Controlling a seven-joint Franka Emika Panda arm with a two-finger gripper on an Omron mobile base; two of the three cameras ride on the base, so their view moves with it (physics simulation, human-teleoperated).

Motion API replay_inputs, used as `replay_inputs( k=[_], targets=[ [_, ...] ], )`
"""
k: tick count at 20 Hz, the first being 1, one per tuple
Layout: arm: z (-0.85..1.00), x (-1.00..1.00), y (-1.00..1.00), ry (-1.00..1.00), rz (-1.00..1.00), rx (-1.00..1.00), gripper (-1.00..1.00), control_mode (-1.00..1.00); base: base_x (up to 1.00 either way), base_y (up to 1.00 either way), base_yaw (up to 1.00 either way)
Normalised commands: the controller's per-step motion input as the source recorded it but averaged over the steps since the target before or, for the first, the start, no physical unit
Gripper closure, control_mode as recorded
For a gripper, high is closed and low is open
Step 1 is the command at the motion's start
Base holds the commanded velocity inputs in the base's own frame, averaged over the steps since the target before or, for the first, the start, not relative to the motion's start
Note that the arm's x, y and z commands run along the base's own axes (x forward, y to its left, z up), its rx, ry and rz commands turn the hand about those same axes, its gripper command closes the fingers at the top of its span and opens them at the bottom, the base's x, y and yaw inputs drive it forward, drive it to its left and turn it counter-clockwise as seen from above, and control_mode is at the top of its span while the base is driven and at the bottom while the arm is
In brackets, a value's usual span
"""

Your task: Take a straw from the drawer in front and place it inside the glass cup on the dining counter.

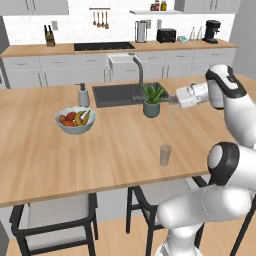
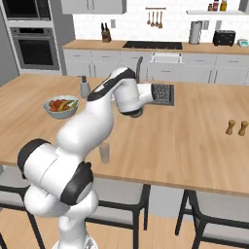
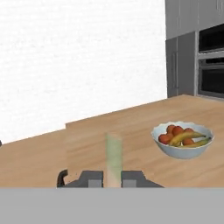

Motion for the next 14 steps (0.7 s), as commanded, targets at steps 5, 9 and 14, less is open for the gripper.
replay_inputs(
  k=[5, 9, 14],
  targets=[
    [-0.43, 0.06, 0.03, -0.02, 0.32, 0.1, 1.0, -1.0, 0.0, 0.0, 0.0],
    [-0.37, 0.12, 0.0, -0.01, 0.24, 0.09, 1.0, -1.0, 0.0, 0.0, 0.0],
    [-0.28, -0.03, 0.0, 0.0, 0.17, 0.11, 1.0, -1.0, 0.0, 0.0, 0.0]
  ],
)
